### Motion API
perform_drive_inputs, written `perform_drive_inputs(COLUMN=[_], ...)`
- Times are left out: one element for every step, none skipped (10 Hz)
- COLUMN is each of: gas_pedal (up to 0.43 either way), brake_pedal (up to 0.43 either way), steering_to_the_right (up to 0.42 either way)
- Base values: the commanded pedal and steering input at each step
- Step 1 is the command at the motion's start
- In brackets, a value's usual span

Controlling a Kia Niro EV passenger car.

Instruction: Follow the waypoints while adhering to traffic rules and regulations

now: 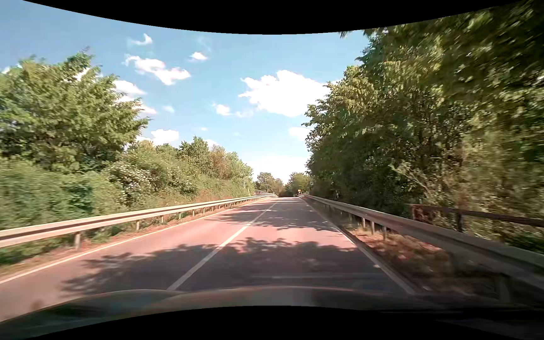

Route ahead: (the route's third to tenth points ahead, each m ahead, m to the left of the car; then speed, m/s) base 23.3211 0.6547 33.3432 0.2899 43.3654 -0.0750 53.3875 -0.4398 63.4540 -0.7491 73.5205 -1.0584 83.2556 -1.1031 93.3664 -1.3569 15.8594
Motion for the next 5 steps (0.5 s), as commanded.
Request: perform_drive_inputs(gas_pedal=[0.177, 0.177, 0.177, 0.177, 0.177], brake_pedal=[0.000, 0.000, 0.000, 0.000, 0.000], steering_to_the_right=[0.002, 0.002, 0.003, 0.003, 0.003])
